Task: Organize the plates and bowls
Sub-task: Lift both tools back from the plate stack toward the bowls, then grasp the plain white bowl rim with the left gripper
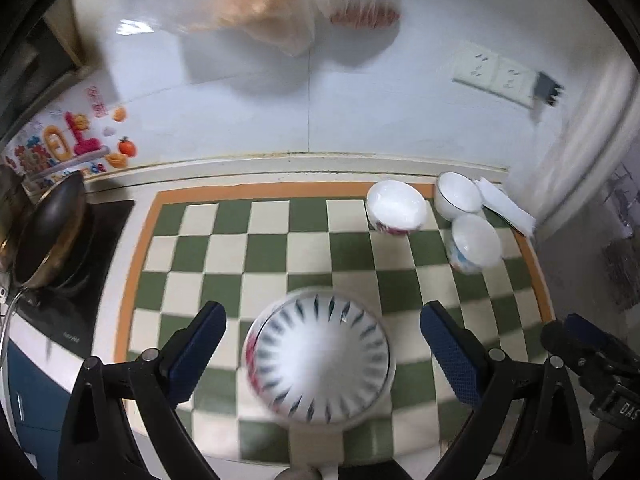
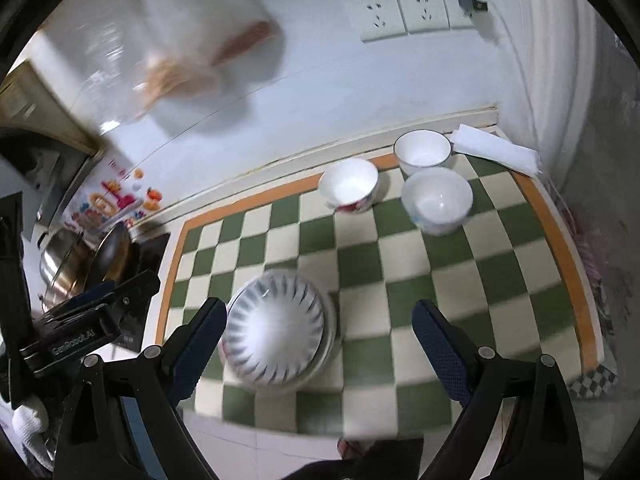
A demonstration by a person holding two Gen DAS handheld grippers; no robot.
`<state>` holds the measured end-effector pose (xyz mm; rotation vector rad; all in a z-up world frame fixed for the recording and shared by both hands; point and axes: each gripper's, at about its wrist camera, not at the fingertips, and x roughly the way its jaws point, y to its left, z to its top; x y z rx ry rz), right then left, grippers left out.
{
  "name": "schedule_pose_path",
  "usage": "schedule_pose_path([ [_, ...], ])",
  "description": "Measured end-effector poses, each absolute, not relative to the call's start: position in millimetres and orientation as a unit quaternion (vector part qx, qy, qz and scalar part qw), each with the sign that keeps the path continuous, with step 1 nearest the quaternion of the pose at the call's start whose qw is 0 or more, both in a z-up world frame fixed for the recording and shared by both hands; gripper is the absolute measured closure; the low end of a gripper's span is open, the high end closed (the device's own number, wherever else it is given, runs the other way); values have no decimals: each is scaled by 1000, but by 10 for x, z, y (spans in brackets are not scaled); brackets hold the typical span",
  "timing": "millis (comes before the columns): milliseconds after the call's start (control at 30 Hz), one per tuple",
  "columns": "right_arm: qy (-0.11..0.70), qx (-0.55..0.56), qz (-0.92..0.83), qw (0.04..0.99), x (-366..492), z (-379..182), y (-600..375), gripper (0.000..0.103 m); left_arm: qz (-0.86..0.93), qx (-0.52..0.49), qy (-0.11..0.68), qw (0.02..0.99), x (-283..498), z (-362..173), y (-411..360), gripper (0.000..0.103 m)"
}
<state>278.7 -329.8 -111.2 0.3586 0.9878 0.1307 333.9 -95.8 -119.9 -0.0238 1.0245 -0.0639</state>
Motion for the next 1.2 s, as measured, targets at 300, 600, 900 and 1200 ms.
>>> schedule_pose_path([
  [300,535,173,79,823,4598,-1831,-3782,14,-49,-58,574,815,4793,-1949,-1337,7],
  [600,615,169,107,762,5837,-2757,-3809,36,-51,-81,649,755,5730,-2750,-1545,25],
  [900,663,145,115,725,6280,-3338,-3668,75,-80,-88,702,702,6009,-3296,-1778,76],
  [1200,667,148,107,723,6293,-3477,-3681,92,-78,-62,694,713,5866,-3166,-1921,83],
])
